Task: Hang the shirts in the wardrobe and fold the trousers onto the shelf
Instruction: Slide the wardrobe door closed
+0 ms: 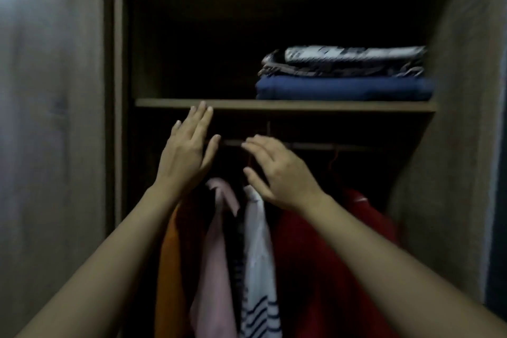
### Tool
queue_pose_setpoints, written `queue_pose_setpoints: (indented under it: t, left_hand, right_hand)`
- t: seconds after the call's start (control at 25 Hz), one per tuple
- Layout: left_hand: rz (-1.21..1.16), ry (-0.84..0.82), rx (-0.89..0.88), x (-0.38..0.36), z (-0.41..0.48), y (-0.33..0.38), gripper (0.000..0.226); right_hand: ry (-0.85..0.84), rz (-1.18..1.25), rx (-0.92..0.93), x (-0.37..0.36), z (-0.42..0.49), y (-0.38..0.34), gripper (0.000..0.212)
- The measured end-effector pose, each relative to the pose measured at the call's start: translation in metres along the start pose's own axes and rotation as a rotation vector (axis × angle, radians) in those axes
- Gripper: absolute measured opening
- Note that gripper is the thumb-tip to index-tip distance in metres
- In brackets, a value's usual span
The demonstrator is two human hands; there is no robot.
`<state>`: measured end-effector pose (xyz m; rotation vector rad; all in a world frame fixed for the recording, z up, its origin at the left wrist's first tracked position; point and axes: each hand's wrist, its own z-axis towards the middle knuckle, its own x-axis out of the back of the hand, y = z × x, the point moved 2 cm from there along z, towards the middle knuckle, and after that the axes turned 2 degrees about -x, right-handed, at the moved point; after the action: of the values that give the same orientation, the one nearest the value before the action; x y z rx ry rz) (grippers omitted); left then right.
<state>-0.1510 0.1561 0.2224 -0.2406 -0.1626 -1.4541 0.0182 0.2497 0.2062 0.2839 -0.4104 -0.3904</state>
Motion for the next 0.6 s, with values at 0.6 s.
queue_pose_setpoints:
  t: [0.6]
  left_hand:
    - [0.248,-0.432,0.159,0.034,-0.251,-0.186,0.065]
  right_hand:
    - [-1.088,0.349,0.211,-0.234,-0.198,-0.337,0.057]
